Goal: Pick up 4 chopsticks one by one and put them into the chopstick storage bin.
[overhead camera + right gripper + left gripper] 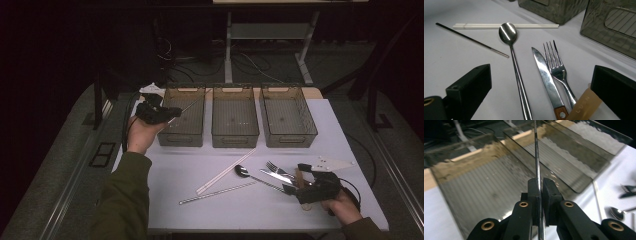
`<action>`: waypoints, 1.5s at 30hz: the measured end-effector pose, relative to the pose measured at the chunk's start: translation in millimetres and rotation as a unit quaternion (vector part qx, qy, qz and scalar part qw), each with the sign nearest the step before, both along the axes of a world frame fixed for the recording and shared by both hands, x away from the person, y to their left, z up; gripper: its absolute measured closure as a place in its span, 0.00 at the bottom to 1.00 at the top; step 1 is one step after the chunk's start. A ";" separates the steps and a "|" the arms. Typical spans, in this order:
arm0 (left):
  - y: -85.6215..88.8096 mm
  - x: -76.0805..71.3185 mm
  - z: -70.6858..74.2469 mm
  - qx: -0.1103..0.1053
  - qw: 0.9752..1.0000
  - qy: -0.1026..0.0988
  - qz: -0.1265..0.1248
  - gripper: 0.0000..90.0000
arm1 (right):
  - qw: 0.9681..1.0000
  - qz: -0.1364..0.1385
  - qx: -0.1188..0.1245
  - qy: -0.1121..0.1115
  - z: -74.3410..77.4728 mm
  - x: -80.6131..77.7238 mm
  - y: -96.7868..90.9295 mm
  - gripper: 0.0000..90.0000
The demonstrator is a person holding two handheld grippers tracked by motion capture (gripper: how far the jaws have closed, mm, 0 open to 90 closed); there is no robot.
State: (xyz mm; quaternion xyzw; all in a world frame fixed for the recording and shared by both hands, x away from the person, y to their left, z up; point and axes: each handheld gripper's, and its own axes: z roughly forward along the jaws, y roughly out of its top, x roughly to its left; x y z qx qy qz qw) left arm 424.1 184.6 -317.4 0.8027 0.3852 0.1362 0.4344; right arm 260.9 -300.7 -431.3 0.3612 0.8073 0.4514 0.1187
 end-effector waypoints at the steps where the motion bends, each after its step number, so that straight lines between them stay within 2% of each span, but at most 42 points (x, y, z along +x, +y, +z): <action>1: 1.4 3.0 0.8 0.000 1.000 -0.001 0.006 0.94 | 1.000 -0.002 0.001 0.000 -0.1 -0.1 -0.2 0.04; 5: 5.6 15.2 -0.2 0.006 1.000 0.000 0.030 0.94 | 1.000 -0.001 0.002 0.000 0.1 -0.5 -1.0 0.04; 8: 7.5 24.5 -4.1 0.011 0.999 0.006 0.050 0.94 | 1.000 -0.002 0.004 -0.002 0.4 -1.1 -1.1 0.04; 11: 7.0 32.4 -9.8 0.008 0.998 0.016 0.063 0.94 | 1.000 -0.002 0.004 -0.001 0.5 -1.1 -1.0 0.04; 13: 4.4 36.4 -14.1 -0.001 0.998 0.020 0.065 0.94 | 1.000 0.000 0.003 -0.003 0.6 -1.1 -0.7 0.04; 17: -2.6 43.8 -22.8 0.014 0.997 0.025 0.065 0.94 | 1.000 0.002 0.002 -0.004 1.0 -1.4 -0.5 0.04; 19: -3.0 46.4 -26.8 0.013 0.997 0.027 0.071 0.94 | 1.000 0.002 0.002 -0.005 1.3 -1.8 -0.9 0.04; 23: -2.2 51.7 -36.6 0.024 0.995 0.037 0.086 0.94 | 1.000 0.002 0.003 -0.004 1.3 -1.9 -1.2 0.04; 25: -1.9 53.7 -41.4 0.026 0.995 0.044 0.088 0.94 | 1.000 0.003 0.003 -0.004 1.3 -1.8 -1.0 0.04; 31: -6.6 59.4 -56.1 0.056 0.992 0.065 0.090 0.94 | 1.000 0.001 0.003 -0.003 1.3 -1.7 -1.1 0.04; 34: -11.2 60.6 -59.7 0.068 0.992 0.066 0.083 0.94 | 1.000 0.002 0.004 -0.003 1.1 -1.5 -1.5 0.04; 41: -16.9 61.5 -64.3 0.079 0.991 0.076 0.076 0.94 | 1.000 0.004 0.002 -0.005 0.8 -1.8 -1.2 0.04; 45: -16.2 61.1 -67.2 0.085 0.990 0.078 0.081 0.92 | 1.000 0.004 0.002 -0.005 0.9 -1.7 -1.5 0.04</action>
